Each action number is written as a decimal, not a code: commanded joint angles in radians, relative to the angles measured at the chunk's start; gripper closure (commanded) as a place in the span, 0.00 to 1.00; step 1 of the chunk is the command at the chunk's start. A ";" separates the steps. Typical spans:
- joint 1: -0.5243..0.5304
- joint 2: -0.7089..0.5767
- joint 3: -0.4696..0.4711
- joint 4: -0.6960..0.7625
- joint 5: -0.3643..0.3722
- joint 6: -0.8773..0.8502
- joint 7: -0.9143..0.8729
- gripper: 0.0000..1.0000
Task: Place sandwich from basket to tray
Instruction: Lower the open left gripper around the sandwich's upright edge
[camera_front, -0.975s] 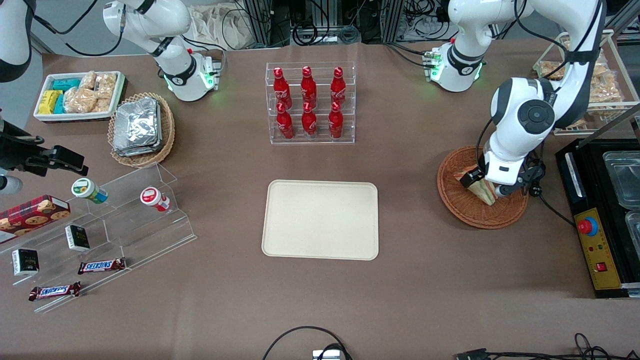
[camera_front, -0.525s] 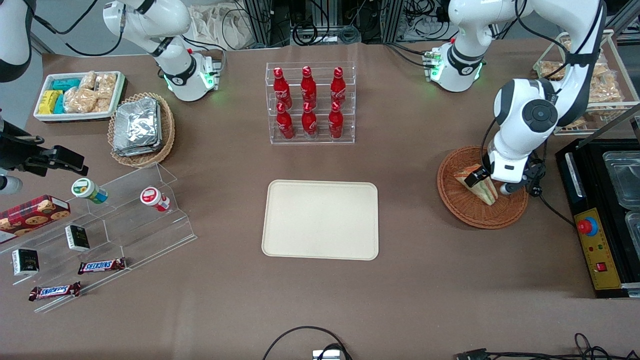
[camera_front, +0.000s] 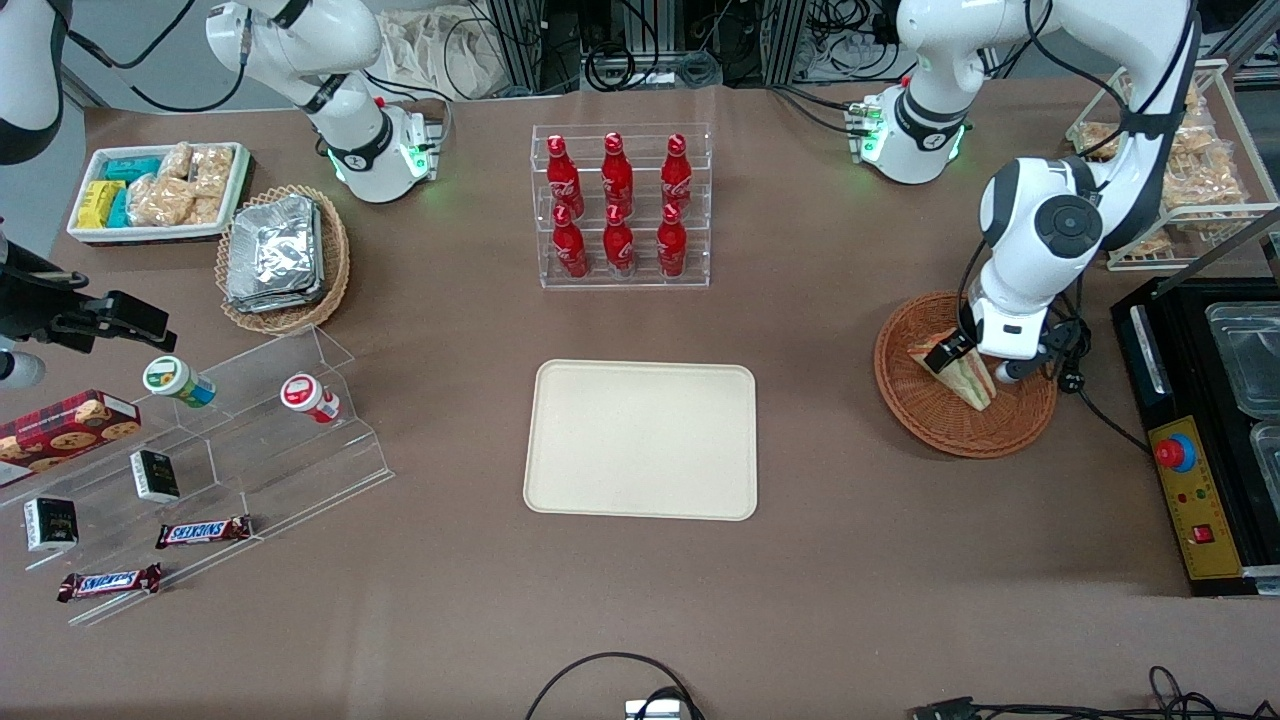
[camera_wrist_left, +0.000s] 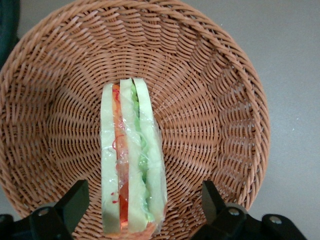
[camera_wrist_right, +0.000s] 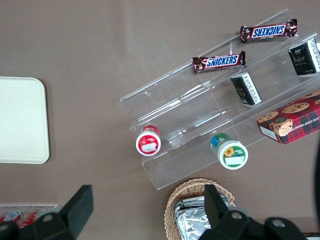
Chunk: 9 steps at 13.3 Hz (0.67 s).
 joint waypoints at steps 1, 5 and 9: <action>0.020 0.008 -0.004 -0.026 0.024 0.062 -0.029 0.00; 0.036 0.045 -0.004 -0.040 0.024 0.130 -0.031 0.02; 0.040 0.072 -0.004 -0.065 0.022 0.203 -0.031 0.17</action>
